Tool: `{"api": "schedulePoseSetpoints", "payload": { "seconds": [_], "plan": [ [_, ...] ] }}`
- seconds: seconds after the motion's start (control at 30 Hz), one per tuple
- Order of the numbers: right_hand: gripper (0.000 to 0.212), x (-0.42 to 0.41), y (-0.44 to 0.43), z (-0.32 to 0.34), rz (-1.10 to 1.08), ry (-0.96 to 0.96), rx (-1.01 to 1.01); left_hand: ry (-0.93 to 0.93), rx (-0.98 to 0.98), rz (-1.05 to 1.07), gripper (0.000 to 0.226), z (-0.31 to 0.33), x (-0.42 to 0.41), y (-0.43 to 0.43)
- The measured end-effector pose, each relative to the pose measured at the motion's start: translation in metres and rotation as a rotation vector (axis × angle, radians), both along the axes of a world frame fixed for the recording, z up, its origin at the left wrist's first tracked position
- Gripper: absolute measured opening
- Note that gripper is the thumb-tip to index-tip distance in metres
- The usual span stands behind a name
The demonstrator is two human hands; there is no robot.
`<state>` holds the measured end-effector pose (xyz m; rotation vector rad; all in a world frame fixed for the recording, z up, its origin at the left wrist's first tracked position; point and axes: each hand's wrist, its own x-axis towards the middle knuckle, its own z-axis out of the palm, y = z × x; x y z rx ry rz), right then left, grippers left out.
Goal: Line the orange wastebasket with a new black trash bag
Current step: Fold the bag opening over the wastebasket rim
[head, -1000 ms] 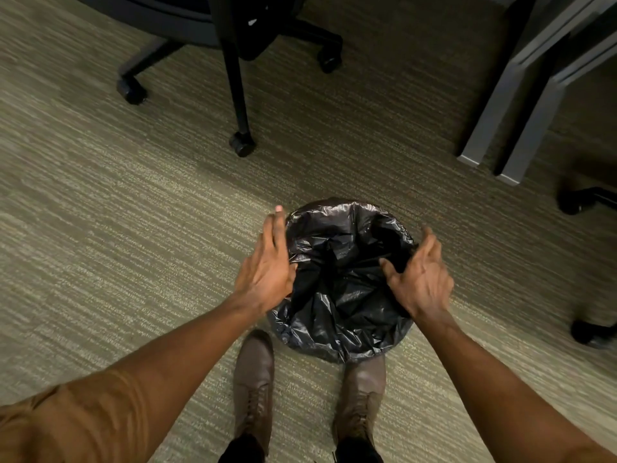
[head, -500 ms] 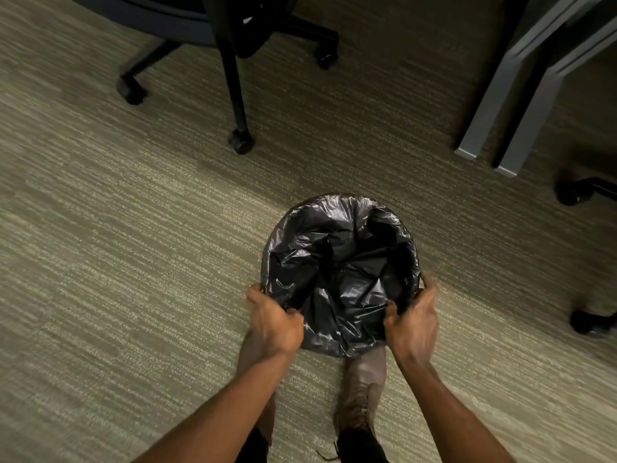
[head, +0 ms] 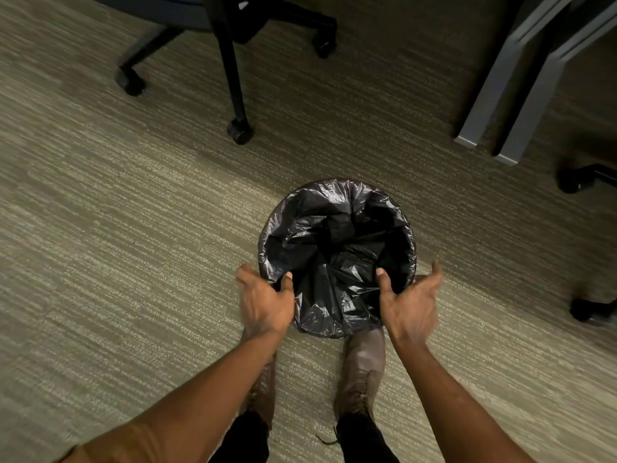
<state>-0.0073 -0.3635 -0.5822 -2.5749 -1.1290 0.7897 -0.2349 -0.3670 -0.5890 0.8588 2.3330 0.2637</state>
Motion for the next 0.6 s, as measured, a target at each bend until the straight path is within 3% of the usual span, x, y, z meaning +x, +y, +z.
{"api": "schedulePoseSetpoints", "payload": {
  "seconds": [0.07,0.17,0.3,0.6],
  "plan": [
    [0.1,-0.002,-0.014,0.01,-0.084,0.035,0.041,0.011,0.001,0.03,0.08,0.001,-0.003,-0.011],
    [0.097,-0.011,-0.036,0.02,-0.211,0.15,0.05,-0.132,-0.007,0.156,0.062,-0.001,0.0,-0.029],
    [0.078,-0.029,-0.049,0.018,-0.365,0.326,-0.007,-0.263,-0.088,0.303,0.032,-0.005,0.011,-0.045],
    [0.061,-0.034,-0.034,-0.003,-0.428,0.425,-0.099,-0.643,-0.163,0.59,0.008,-0.01,0.016,-0.019]
  ]
}}
